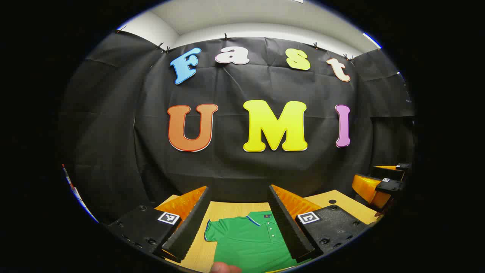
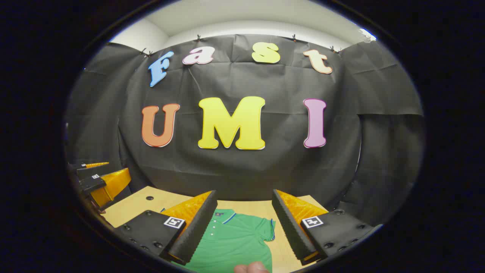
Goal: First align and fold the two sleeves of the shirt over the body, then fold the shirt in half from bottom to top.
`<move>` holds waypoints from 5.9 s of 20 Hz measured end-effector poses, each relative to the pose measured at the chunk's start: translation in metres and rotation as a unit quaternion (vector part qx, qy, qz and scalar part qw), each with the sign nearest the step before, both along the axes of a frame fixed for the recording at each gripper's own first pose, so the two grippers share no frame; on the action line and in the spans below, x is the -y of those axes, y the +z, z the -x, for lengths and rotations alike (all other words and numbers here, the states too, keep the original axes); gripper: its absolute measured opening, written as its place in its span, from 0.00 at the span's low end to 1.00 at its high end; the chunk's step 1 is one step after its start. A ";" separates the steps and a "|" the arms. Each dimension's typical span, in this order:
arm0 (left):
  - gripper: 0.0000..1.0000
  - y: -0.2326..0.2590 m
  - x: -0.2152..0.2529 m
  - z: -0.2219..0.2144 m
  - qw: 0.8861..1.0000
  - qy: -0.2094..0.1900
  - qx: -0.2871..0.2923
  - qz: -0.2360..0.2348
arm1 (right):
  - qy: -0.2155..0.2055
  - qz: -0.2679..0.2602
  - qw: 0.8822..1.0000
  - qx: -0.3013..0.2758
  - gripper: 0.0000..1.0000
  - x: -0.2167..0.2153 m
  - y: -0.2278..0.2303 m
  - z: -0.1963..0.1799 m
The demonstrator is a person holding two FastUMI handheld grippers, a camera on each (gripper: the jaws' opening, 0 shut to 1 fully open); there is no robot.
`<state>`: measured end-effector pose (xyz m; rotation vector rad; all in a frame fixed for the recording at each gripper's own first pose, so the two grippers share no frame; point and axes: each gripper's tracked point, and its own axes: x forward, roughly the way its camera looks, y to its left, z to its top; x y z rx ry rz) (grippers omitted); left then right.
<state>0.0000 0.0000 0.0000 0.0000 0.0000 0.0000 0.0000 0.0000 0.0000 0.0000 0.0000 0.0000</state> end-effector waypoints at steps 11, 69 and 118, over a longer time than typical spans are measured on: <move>0.97 0.002 0.003 0.003 1.000 -0.006 0.001 -0.009 | -0.004 0.014 1.000 0.016 0.94 0.004 0.013 0.007; 0.97 -0.121 0.008 0.010 0.977 0.036 -0.207 -0.035 | -0.022 0.005 0.932 -0.361 0.20 0.142 -0.335 -0.258; 0.98 -0.126 -0.076 0.051 0.982 0.054 -0.182 0.010 | 0.064 0.077 0.957 -0.271 0.90 -0.014 -0.194 -0.183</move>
